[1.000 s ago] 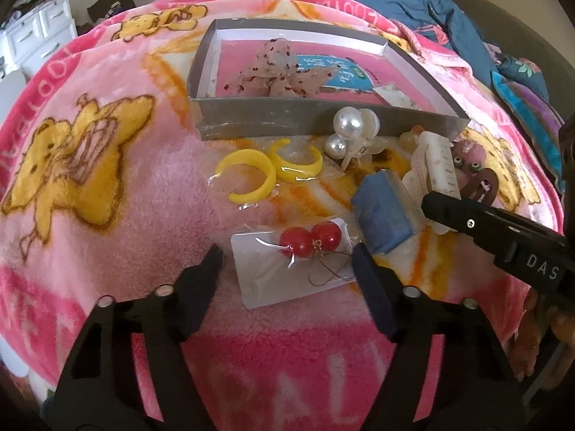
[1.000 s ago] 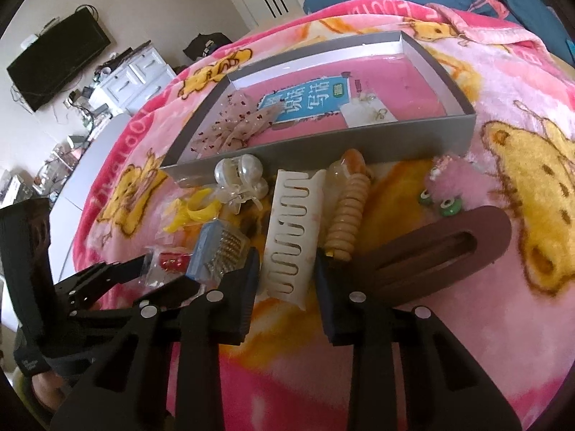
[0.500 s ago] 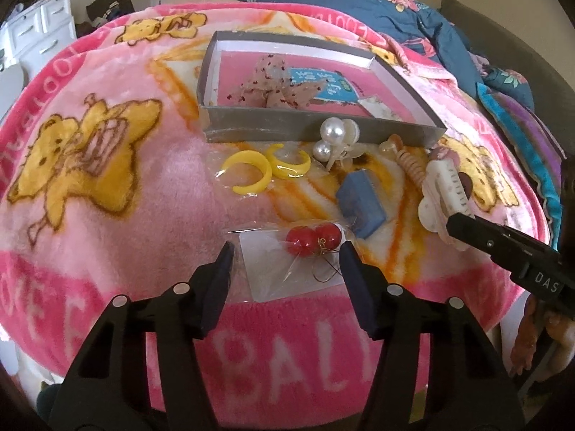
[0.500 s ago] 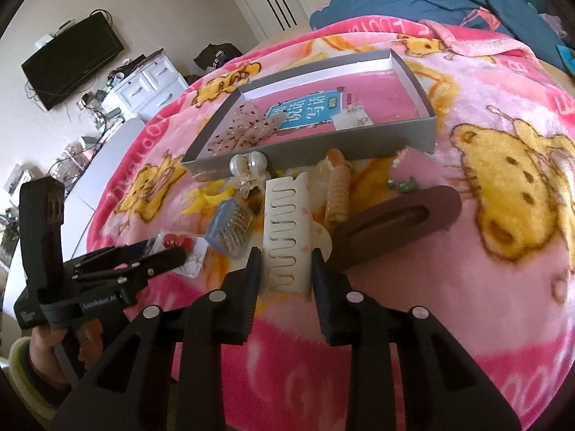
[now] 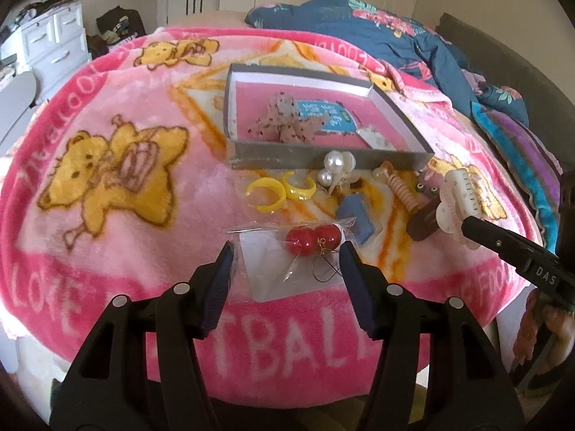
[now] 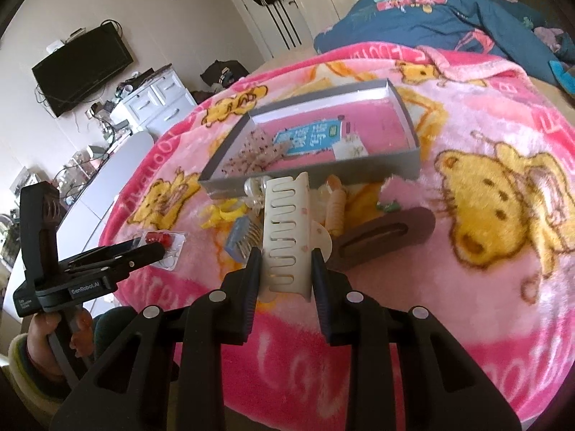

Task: Organize jewelry
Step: 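Lower the red-earring bag into the tray with the left tool while the right tool places the white comb there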

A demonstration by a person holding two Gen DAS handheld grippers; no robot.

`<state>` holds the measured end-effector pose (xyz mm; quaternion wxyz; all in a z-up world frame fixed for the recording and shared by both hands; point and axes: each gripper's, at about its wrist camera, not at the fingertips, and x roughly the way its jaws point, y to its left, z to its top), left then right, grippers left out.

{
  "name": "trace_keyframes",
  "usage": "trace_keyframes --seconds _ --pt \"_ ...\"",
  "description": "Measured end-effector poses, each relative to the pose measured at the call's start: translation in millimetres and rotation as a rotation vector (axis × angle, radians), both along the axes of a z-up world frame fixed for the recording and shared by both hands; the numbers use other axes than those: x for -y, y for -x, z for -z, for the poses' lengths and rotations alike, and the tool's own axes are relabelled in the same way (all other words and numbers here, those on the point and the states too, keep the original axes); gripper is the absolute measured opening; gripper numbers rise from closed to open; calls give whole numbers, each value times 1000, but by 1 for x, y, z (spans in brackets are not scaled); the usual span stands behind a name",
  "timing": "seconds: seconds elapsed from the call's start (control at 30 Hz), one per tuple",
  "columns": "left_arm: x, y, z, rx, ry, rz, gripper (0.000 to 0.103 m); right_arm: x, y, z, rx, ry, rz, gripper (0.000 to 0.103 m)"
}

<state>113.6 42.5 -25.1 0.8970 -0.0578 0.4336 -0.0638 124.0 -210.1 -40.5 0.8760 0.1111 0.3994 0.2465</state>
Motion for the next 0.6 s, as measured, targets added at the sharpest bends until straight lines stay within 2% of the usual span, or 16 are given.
trace_keyframes --seconds 0.27,0.6 --pt "3 -1 -23 47 -6 -1 50 11 3 -21 55 -4 29 27" --pt "26 -21 -43 88 -7 43 50 30 -10 -40 108 -8 75 27"
